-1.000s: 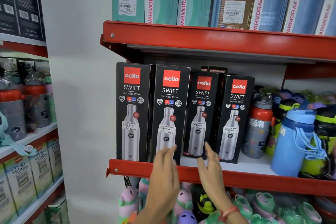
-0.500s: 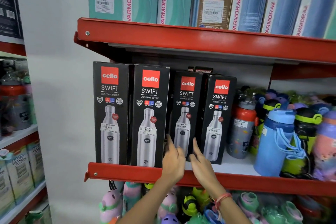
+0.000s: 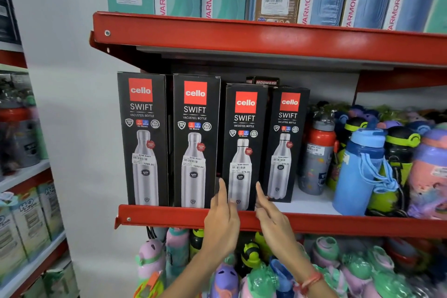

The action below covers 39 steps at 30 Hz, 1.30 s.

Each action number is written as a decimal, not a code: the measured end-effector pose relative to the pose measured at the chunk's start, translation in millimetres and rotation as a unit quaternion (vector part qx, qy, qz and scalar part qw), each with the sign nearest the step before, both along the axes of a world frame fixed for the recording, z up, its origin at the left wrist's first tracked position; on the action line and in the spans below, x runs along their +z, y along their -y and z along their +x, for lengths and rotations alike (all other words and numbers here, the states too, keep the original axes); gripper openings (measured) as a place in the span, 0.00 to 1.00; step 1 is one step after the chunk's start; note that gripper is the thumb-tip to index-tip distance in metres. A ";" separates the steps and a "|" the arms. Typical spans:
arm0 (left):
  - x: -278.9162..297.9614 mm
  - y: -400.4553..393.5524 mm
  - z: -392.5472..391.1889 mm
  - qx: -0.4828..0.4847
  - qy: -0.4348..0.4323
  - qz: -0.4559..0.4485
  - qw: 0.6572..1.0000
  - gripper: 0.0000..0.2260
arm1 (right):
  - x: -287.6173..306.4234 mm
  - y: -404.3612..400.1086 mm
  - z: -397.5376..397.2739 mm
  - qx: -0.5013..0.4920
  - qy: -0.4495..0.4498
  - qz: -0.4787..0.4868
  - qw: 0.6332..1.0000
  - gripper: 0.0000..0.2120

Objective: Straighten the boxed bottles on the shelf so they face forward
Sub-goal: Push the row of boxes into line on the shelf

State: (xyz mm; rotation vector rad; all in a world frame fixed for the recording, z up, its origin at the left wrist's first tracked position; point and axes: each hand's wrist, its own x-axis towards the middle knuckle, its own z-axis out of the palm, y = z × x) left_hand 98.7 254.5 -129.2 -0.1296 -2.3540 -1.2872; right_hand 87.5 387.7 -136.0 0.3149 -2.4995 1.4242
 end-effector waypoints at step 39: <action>7.6 -85.8 -13.7 -0.092 0.026 0.025 0.995 0.22 | 12.9 -84.7 -16.6 -0.072 0.013 -0.004 0.997 0.29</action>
